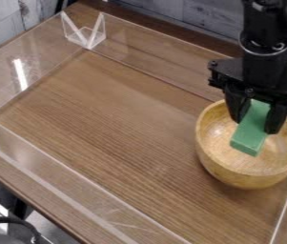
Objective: Put the green block in the brown bowl
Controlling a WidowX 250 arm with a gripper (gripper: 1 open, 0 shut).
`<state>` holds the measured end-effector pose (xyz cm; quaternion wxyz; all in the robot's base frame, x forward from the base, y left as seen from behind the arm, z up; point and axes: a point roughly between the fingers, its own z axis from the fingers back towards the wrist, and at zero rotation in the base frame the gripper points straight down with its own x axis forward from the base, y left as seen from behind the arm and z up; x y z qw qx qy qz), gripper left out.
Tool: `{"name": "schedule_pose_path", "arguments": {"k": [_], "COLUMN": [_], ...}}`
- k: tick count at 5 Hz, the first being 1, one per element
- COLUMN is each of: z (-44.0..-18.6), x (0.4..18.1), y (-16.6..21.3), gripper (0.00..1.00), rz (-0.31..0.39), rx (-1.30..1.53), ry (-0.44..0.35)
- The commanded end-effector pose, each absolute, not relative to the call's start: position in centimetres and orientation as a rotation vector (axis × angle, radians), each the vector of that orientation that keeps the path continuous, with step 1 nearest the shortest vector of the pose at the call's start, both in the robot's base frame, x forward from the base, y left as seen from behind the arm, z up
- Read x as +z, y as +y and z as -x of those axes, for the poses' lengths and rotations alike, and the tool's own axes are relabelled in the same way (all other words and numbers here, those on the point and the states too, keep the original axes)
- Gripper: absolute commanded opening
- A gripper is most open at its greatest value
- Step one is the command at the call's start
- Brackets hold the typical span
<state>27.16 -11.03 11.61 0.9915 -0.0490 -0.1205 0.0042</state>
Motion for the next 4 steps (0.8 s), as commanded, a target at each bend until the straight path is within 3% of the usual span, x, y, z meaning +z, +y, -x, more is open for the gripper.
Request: {"name": "schedule_pose_path", "arguments": {"k": [1,4], "z": [-27.98,-28.18], "x": [12.91,12.88], "y": [-11.08,-11.06], "gripper": [0.0,0.0], "rz": [0.116,0.119], "rx": [0.016,0.021], "ry": [-0.29,-0.292]}}
